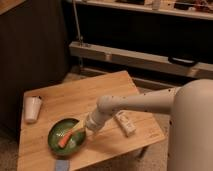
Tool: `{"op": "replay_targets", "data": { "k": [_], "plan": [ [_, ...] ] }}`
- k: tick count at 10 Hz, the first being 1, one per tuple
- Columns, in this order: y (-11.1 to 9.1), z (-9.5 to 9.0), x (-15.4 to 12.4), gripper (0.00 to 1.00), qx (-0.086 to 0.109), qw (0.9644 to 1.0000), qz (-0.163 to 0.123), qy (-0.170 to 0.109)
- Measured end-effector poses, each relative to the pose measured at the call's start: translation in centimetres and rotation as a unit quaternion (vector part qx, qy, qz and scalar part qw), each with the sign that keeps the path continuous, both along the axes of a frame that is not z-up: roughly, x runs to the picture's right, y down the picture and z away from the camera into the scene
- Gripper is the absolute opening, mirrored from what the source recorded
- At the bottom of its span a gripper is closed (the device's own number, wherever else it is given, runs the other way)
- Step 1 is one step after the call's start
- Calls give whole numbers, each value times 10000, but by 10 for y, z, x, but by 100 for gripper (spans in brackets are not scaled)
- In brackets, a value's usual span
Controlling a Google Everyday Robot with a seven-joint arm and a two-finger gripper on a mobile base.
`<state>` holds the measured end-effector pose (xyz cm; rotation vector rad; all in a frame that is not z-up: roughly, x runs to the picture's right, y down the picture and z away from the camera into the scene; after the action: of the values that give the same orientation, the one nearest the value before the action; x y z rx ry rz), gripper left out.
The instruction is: Stand the bottle upright
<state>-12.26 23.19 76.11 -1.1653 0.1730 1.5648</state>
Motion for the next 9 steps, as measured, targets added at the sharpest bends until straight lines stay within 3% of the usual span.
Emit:
{"op": "replay_targets", "data": {
  "k": [7,9],
  "plan": [
    [0,0,0,71,1,10000,1,0],
    [-7,0,1,71,115,9998,-140,-49]
  ]
}}
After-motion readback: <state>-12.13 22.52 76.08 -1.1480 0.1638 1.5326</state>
